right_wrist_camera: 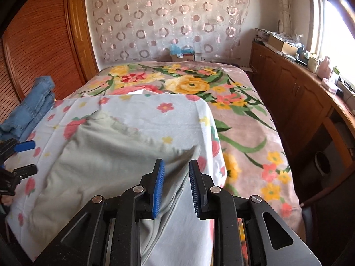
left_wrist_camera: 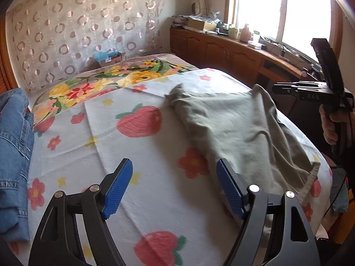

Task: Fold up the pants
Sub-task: 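Fold the held edge over the shorts with the right tool and release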

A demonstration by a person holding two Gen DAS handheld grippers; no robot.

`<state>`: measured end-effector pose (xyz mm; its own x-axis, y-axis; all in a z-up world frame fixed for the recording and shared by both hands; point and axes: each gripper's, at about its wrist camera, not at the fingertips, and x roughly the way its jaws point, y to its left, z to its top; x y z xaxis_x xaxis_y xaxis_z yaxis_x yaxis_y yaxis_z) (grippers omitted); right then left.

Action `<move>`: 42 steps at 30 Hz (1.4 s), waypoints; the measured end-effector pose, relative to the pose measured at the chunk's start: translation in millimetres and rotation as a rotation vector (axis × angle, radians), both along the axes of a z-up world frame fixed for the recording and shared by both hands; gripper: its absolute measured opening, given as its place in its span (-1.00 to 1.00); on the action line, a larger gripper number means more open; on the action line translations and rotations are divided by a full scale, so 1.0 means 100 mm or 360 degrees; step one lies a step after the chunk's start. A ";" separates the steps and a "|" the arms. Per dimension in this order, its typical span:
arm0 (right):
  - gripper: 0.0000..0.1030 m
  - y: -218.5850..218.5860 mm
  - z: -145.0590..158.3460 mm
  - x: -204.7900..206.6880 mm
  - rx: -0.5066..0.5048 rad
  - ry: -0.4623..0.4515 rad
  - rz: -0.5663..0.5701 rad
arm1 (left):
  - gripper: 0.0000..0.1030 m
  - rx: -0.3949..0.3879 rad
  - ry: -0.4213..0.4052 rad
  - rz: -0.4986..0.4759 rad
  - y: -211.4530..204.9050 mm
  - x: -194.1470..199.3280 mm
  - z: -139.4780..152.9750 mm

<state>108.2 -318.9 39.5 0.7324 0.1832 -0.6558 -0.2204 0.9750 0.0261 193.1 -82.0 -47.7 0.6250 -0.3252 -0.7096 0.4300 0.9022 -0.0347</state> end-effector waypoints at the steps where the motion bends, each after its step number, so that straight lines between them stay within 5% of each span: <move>1: -0.54 -0.01 -0.02 -0.05 0.0002 -0.0003 0.0003 | 0.53 0.0004 -0.0002 -0.0007 -0.03 -0.04 0.00; 19: -0.54 -0.03 -0.02 -1.06 0.0070 -0.0050 0.0045 | 0.53 0.0035 -0.0042 -0.0064 -0.23 -0.56 0.07; 42: -0.54 0.01 -0.29 -1.26 0.0168 0.0111 0.0039 | 0.53 0.0014 0.0069 -0.0030 -0.26 -0.80 -0.21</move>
<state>-17.3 -317.6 10.3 0.6801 0.2711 -0.6811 -0.2383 0.9604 0.1443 113.0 -108.0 -69.0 0.5874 -0.3301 -0.7389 0.4449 0.8944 -0.0459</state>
